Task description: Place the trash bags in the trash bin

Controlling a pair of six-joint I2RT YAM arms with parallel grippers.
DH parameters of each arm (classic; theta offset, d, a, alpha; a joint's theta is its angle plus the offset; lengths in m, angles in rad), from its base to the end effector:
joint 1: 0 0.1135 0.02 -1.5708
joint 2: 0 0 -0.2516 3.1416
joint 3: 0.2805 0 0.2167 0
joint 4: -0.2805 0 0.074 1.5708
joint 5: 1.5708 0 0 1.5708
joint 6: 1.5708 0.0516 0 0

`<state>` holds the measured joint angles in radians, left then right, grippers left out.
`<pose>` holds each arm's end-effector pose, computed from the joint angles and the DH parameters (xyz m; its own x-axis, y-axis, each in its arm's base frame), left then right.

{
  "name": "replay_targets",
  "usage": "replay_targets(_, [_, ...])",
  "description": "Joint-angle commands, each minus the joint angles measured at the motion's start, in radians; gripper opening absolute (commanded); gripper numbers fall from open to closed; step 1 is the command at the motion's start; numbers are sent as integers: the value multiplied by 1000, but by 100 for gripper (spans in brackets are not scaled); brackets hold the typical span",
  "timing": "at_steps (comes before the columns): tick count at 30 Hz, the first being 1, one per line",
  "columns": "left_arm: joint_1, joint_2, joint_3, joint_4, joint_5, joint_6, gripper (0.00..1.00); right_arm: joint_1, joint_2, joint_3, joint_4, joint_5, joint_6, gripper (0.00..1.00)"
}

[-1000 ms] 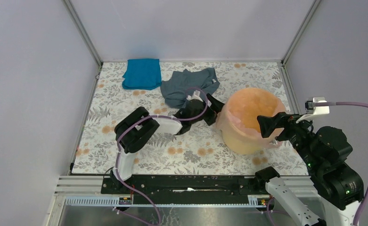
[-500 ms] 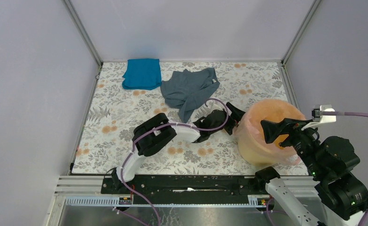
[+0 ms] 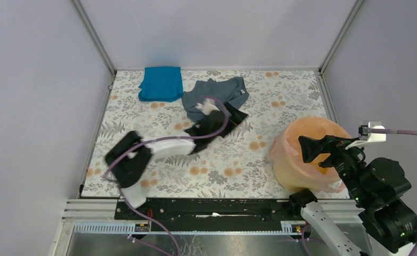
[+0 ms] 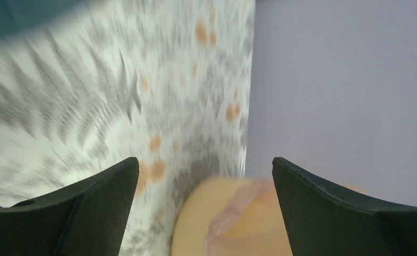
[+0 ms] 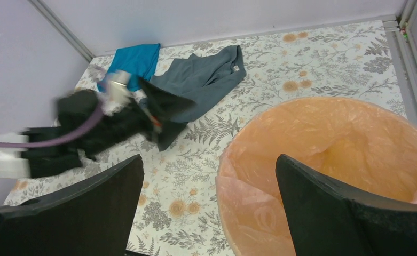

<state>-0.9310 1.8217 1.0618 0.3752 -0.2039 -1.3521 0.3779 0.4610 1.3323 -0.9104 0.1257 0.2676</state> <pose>0.2413 -0.3068 0.2105 -0.7061 -0.6524 -0.2753 -0.0726 0.4534 -0.8883 0.0098 -0.0031 0.4185 -0.1010 0.2421 -0.9650 -0.2311 0.9377 0.2595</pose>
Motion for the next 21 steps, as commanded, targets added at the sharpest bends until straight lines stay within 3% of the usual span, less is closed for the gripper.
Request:
replay_targets(1, [101, -369, -56, -160, -191, 294, 99, 6, 16, 28, 25, 71, 18, 100])
replay_targets(5, [106, -663, -14, -310, -225, 650, 99, 6, 61, 74, 36, 52, -2, 100])
replay_targets(10, [108, -926, 111, -520, -227, 879, 99, 5, 99, 119, 71, 50, -37, 100])
replay_targets(14, [106, -1035, 224, -617, -231, 1005, 99, 5, 130, 153, 93, 71, -67, 100])
replay_targets(21, [107, -1091, 362, -760, -261, 1140, 99, 6, 170, 177, 114, 79, -74, 100])
